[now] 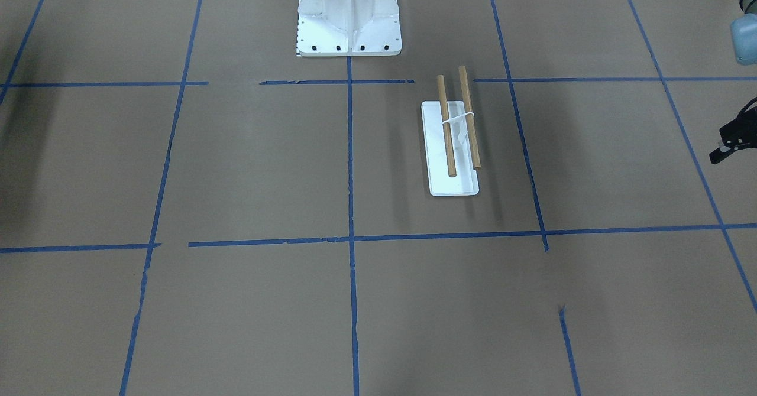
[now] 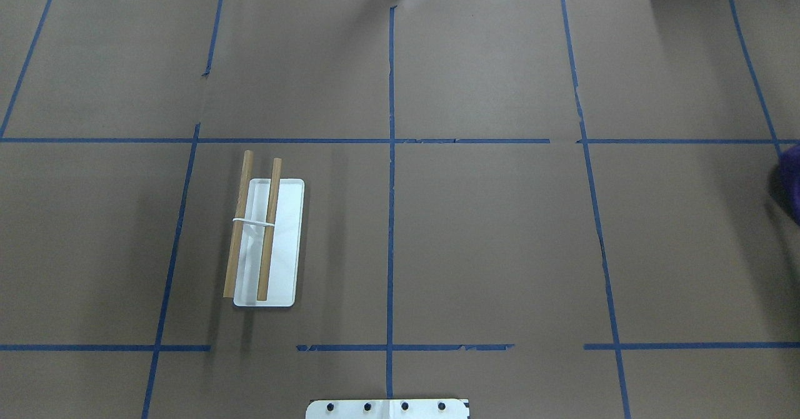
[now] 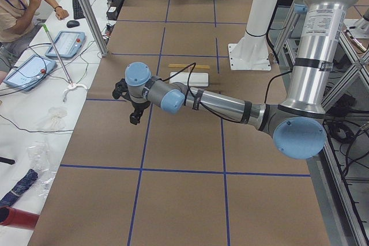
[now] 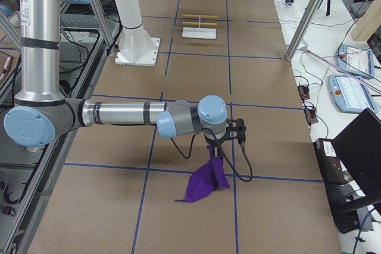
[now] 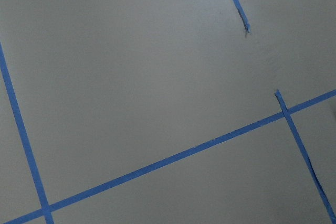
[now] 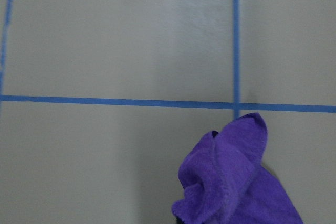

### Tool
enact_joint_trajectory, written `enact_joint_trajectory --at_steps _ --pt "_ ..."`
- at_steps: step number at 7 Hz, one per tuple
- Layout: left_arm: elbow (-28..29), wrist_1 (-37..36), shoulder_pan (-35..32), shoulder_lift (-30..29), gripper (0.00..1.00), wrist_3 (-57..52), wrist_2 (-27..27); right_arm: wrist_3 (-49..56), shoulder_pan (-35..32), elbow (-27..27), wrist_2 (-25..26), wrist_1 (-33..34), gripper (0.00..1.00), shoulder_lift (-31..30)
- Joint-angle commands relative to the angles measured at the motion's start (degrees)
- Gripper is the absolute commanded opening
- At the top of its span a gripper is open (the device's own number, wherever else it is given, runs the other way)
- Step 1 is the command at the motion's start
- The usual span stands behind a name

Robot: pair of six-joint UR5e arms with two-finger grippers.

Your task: Hang towel on rack

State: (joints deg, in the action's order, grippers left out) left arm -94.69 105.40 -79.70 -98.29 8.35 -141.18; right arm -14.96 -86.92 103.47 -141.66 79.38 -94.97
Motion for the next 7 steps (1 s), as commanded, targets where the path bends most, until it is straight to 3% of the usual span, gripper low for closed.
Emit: enact_joint_trajectory --at_steps 1,2,4,6,7 --pt "-2.58 0.32 3.29 -1.37 1.00 9.94 -2.87 -23.03 9.95 14.15 -3.71 0.60 0.00 3.70" --pt "-4.08 0.33 6.02 -3.90 1.00 19.33 -2.79 -36.32 16.02 17.00 -3.62 0.60 0.00 10.00" --pt "-4.97 0.42 10.94 -11.36 0.99 35.69 -2.88 -55.69 26.48 17.38 -0.74 0.86 0.00 25.19" --pt "-4.89 0.59 18.84 -20.06 0.99 62.43 -3.58 -64.99 40.19 17.12 13.01 2.96 0.00 35.34" --pt "-4.71 3.29 21.75 -23.67 0.98 76.07 -3.67 -65.02 42.94 16.42 14.12 4.02 0.00 38.16"
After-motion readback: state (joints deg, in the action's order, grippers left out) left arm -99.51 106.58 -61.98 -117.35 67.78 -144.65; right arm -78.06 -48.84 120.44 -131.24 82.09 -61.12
